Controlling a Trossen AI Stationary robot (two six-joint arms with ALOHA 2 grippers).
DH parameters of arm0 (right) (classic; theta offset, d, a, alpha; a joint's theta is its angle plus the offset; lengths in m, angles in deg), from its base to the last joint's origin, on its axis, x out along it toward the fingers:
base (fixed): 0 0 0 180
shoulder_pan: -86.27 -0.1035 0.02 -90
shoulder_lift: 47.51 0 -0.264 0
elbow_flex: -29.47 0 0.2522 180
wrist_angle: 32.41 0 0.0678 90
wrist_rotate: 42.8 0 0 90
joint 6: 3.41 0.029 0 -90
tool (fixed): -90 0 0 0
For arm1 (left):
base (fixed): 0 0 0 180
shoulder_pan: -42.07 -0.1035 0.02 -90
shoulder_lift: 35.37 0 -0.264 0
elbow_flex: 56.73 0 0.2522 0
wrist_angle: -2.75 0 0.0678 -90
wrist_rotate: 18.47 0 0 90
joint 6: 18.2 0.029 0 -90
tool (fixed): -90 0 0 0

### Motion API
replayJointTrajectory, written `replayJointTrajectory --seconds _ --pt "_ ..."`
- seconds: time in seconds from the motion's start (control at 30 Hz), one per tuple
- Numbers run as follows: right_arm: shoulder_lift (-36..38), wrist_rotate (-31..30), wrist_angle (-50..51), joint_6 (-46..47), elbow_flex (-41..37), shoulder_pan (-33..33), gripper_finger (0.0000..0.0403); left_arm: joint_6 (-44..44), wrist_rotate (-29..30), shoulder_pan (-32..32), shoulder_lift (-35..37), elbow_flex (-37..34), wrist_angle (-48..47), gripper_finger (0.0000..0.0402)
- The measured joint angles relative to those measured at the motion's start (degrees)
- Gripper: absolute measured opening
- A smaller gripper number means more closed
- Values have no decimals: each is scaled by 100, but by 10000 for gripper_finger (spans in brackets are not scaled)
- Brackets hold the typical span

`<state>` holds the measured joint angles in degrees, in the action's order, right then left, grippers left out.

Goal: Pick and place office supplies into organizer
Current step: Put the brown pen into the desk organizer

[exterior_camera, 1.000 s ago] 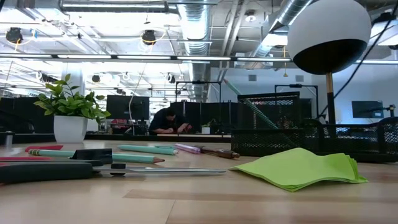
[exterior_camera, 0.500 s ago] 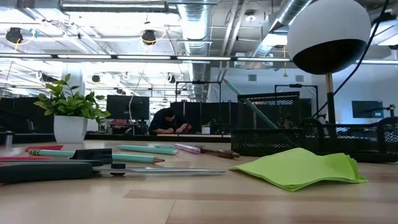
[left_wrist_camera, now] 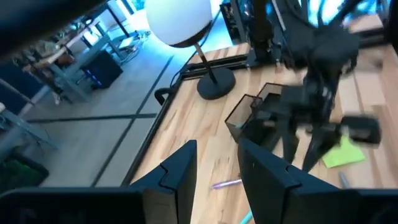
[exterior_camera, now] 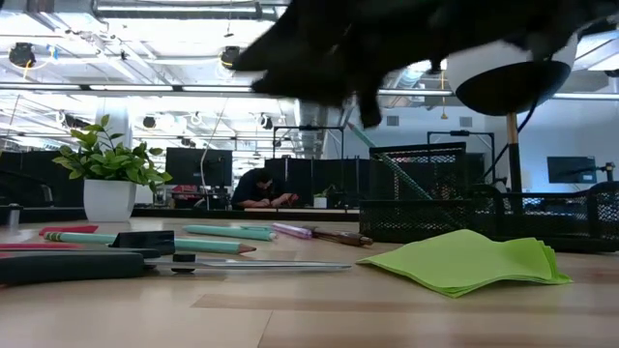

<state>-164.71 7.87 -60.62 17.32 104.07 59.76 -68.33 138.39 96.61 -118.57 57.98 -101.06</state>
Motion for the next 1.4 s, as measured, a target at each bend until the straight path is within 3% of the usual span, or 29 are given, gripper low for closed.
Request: replayJointTrajectory --seconds 0.13,0.27,0.5,0.9,1.2,1.4 --pt "-381 -67 333 -62 287 60 124 -218 -162 7 255 -284 8 114" --pt "-423 -768 1607 -279 730 -77 123 -438 -230 57 444 -633 1 114" --pt "-344 -1687 3635 1348 1487 -376 108 -711 -252 57 479 -1136 3 114" --pt "-409 -1485 5963 4090 1572 -664 98 -854 -253 57 493 -1199 6 114" --pt "-409 -633 6166 4319 1572 -559 98 -828 -251 57 493 -1199 4 114" --pt "-409 -612 6556 4505 1572 -564 98 -823 -262 57 493 -1199 5 114"
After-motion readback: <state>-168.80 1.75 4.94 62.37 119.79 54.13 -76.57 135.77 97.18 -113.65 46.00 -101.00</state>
